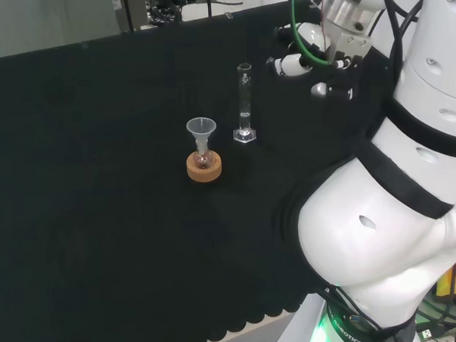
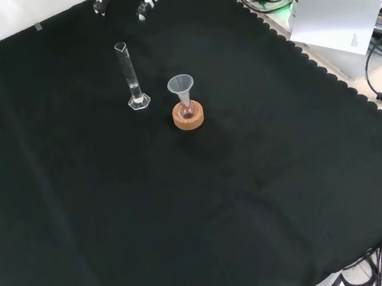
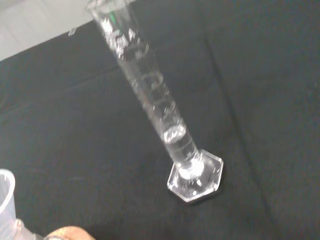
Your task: Pick up the graduated cylinder.
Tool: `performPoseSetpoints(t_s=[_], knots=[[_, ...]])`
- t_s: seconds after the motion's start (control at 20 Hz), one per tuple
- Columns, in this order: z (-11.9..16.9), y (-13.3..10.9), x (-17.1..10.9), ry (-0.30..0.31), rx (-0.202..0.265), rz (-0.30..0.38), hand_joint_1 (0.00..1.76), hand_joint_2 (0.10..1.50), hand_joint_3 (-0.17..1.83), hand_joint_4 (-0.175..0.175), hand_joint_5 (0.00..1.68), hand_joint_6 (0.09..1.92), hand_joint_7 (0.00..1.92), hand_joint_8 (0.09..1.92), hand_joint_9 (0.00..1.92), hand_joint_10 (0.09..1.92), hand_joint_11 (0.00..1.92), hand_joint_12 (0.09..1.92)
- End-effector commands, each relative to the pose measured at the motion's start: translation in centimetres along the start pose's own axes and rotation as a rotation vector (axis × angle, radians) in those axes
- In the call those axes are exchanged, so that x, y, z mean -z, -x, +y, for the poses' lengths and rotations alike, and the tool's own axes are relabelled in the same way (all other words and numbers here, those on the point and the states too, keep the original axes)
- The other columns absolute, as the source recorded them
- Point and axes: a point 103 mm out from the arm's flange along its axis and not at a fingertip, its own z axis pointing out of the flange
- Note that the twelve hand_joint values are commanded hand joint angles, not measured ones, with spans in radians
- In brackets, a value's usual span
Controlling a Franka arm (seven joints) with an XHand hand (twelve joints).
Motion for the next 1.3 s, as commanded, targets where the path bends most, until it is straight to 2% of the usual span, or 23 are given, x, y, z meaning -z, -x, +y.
performPoseSetpoints(t_s=[0.05, 0.35, 0.75, 1.0, 1.15, 1.3], knots=[[1.3, 0.5, -5.5, -0.077, 0.079, 0.164, 0.80, 0.97, -0.07, -0.066, 0.49, 0.09, 0.28, 0.67, 0.49, 0.63, 0.20, 1.37], [1.5, 0.6, -6.6, -0.098, 0.103, 0.185, 0.81, 0.99, -0.13, -0.068, 0.52, 0.09, 0.30, 0.67, 0.52, 0.61, 0.22, 1.36], [1.1, 1.2, -7.3, -0.110, 0.107, 0.205, 0.82, 1.00, -0.17, -0.068, 0.53, 0.09, 0.30, 0.66, 0.54, 0.59, 0.22, 1.36], [0.9, 1.7, -7.5, -0.123, 0.147, 0.243, 0.83, 0.99, -0.17, -0.066, 0.52, 0.09, 0.30, 0.66, 0.53, 0.58, 0.23, 1.36], [0.9, 1.9, -7.8, -0.132, 0.151, 0.260, 0.85, 0.98, -0.17, -0.064, 0.49, 0.09, 0.28, 0.65, 0.50, 0.57, 0.23, 1.36], [1.2, 1.9, -8.5, -0.143, 0.169, 0.307, 0.88, 0.97, -0.17, -0.064, 0.48, 0.09, 0.26, 0.64, 0.48, 0.57, 0.22, 1.35]])
